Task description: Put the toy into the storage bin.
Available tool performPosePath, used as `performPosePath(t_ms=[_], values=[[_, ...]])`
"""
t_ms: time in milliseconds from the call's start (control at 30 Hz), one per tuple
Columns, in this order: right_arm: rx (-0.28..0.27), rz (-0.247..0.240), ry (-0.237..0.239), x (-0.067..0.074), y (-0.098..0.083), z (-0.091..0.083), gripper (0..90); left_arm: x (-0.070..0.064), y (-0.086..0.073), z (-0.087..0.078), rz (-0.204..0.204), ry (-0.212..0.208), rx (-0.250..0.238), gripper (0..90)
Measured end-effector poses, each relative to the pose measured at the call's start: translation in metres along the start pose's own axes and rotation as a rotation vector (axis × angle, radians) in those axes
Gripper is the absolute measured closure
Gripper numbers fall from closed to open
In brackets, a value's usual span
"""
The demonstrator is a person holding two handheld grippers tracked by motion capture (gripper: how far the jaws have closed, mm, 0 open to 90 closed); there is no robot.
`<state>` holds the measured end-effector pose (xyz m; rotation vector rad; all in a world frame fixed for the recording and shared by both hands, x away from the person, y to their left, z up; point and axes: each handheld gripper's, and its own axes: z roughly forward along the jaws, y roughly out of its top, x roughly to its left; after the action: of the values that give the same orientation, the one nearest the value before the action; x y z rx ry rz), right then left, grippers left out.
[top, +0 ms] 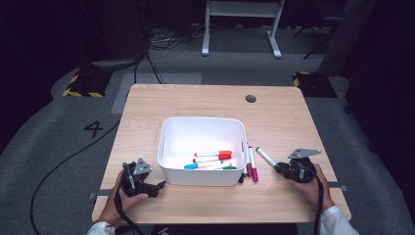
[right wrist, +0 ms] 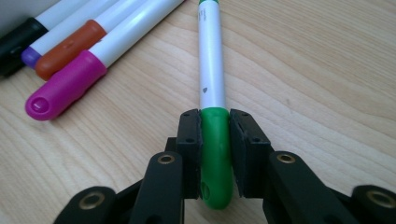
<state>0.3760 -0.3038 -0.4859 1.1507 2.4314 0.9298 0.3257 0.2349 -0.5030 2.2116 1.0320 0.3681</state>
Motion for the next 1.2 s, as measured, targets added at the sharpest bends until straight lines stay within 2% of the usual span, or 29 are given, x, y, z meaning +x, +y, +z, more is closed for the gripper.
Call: performPosePath(t_ms=[67,267,400,500,633,933,1200], values=[[-0.010,0.007,-0.002,-0.002,0.001,-0.002,75.2,0.000,0.000,0.000,-0.002,0.001,0.000,10.2],[-0.069,-0.013,0.004,-0.005,0.008,-0.017,75.2,0.000,0.000,0.000,-0.002,0.000,0.000,10.2],[-0.119,-0.024,0.031,-0.004,0.018,-0.028,75.2,0.000,0.000,0.000,0.000,-0.001,0.001,10.2],[-0.137,-0.042,0.054,-0.002,0.030,-0.034,75.2,0.000,0.000,0.000,-0.002,0.000,0.001,10.2],[-0.157,-0.077,0.057,0.000,0.047,-0.040,75.2,0.000,0.000,0.000,-0.002,0.000,0.000,10.2],[-0.223,-0.123,0.079,0.003,0.085,-0.057,75.2,0.000,0.000,0.000,0.000,0.000,0.001,10.1],[-0.259,-0.173,0.102,0.014,0.113,-0.063,75.2,0.000,0.000,0.000,0.000,0.000,0.001,10.2]])
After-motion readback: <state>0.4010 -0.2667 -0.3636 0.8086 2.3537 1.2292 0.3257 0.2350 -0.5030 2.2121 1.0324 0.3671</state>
